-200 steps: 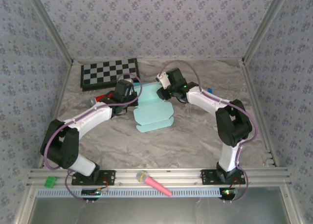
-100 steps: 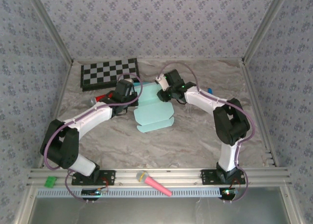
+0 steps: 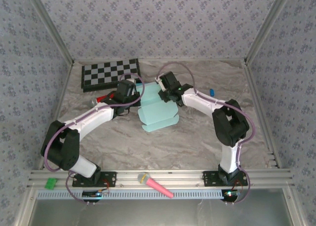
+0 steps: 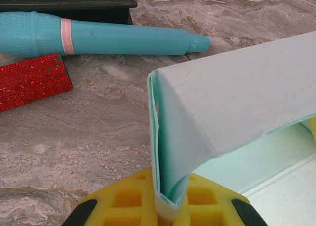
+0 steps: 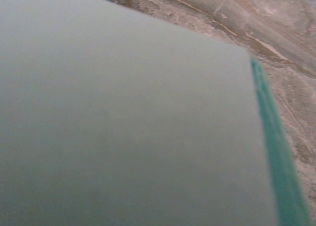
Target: Fold the paper box
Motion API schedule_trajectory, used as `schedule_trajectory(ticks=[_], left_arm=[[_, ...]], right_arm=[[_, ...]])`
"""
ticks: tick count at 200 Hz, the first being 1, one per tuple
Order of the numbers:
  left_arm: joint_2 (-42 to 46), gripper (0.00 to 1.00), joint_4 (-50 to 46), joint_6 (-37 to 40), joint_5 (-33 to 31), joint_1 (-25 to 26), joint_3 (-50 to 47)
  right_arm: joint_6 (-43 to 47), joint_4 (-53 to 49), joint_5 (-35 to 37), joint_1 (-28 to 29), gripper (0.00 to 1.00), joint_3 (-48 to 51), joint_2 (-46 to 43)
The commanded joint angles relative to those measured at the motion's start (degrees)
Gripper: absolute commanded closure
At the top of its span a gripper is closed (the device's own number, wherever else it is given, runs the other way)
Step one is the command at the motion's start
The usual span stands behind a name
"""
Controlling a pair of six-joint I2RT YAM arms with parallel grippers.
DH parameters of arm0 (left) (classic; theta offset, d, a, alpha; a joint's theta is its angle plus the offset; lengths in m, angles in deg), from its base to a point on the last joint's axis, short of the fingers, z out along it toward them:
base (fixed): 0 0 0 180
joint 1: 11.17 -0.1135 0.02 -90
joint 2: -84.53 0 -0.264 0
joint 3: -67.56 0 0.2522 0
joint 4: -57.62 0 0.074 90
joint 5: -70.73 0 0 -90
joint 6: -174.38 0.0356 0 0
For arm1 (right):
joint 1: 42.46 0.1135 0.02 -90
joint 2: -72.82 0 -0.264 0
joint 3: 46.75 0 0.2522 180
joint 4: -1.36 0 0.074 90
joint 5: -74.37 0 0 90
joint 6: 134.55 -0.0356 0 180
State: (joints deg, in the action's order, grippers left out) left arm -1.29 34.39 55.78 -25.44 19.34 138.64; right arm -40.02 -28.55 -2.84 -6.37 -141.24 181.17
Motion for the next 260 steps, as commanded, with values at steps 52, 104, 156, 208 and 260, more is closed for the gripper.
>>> schedule_trajectory(ticks=[52, 104, 156, 208, 260], left_arm=[[1.55, 1.0, -0.33, -1.53, -1.3, -0.7, 2.69], [1.42, 1.0, -0.38, -1.63, -1.5, -0.68, 2.64], [1.05, 1.0, -0.19, -1.72, -1.47, -0.62, 2.71], [0.13, 1.0, 0.07, -2.16, -1.33, -0.69, 3.13], [-0.72, 1.0, 0.16, -2.73, -1.31, -0.69, 3.29]], right_arm=[[-5.1, -9.02, 22.54, 1.47, 0.78, -3.28, 5.55], [-8.54, -12.79, 26.8, 2.24, 0.84, -6.09, 8.2], [-9.46, -13.16, 25.18, 2.26, 0.85, -6.99, 8.42], [-7.66, -7.27, 15.6, 2.73, 0.76, -3.43, 3.04], [-6.08, -3.21, 9.17, 3.7, 0.65, 0.3, -2.66]])
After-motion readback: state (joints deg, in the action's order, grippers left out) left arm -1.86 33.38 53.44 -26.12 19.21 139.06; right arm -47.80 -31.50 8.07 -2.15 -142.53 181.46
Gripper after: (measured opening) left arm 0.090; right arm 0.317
